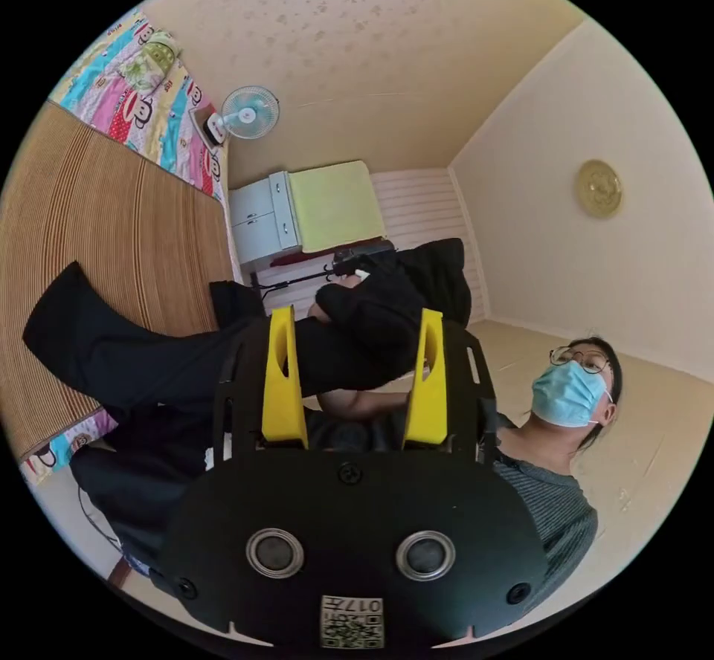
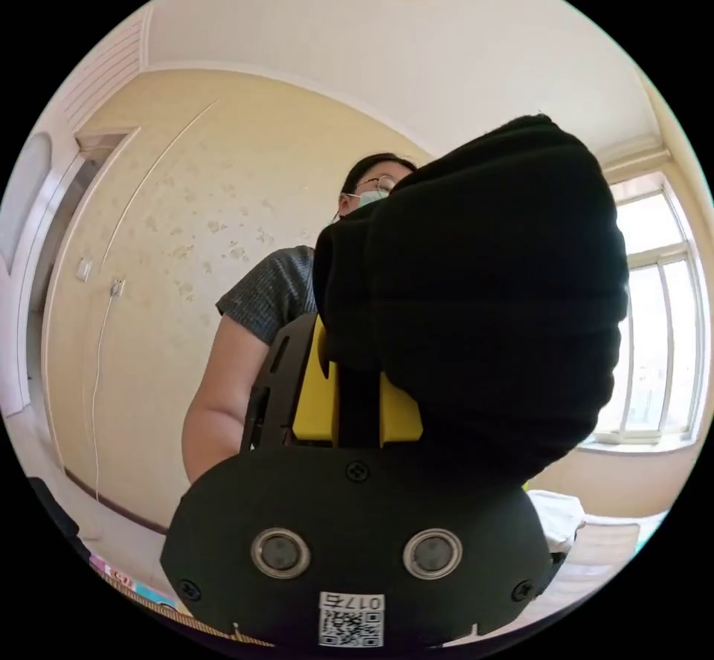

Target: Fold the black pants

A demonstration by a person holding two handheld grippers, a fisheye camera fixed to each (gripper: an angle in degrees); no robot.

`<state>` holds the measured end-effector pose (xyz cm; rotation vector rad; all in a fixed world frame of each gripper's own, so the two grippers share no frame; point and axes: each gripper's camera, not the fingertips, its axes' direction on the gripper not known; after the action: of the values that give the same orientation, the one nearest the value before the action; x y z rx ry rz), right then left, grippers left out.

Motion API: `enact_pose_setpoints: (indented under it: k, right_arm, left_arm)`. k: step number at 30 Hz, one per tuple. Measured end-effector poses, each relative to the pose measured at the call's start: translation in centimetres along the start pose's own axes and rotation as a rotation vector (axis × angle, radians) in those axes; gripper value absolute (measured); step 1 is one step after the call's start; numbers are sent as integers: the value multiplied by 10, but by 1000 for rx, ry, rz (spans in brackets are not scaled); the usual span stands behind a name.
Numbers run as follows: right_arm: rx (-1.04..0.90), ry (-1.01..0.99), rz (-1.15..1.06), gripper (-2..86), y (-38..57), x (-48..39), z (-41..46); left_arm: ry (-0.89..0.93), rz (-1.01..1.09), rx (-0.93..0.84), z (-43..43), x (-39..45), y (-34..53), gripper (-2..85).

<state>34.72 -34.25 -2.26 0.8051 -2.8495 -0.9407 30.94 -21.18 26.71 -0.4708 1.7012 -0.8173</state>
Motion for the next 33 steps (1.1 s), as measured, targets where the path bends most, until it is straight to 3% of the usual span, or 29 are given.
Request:
enact_pose_setpoints:
  k: [3, 8, 11, 13, 16, 18, 19, 23, 25, 29, 33]
  right_arm:
    - [-50, -93, -43, 58, -11, 13, 16]
    - [-150, -74, 65, 60, -4, 55, 40]
    - [-176, -125, 128, 66, 5, 85, 51]
    - [-213, -2, 162, 75, 6, 90, 51]
    - [-231, 284, 383, 85, 13, 97, 38]
    - [-158, 496, 612, 90, 25, 108, 17]
    - [-98, 611, 699, 89, 34, 109, 3]
    - [45, 946, 875, 82, 61, 102, -17]
    - [123, 1168, 890, 76, 67, 88, -10]
    - [217, 1190, 808, 83, 58, 88, 14]
    - [82, 1058, 921, 157, 65, 150, 36]
  left_arm:
    - [-31, -6, -26, -8, -15, -12, 218]
    - [200, -68, -330, 53, -52, -37, 210]
    - [322, -69, -239, 48, -78, -45, 153]
    - [360, 27, -147, 26, -80, -49, 64]
    - [449, 288, 24, -30, -50, -53, 47]
    - [384, 449, 114, -61, -21, -50, 44]
    - [258, 517, 153, -75, -3, -49, 43]
    - [-218, 728, 234, -73, 54, -28, 41]
    - [-311, 812, 248, -59, 67, -16, 41]
    - [-363, 891, 187, -28, 68, -6, 42]
    - [-356, 906, 92, 4, 48, 0, 43]
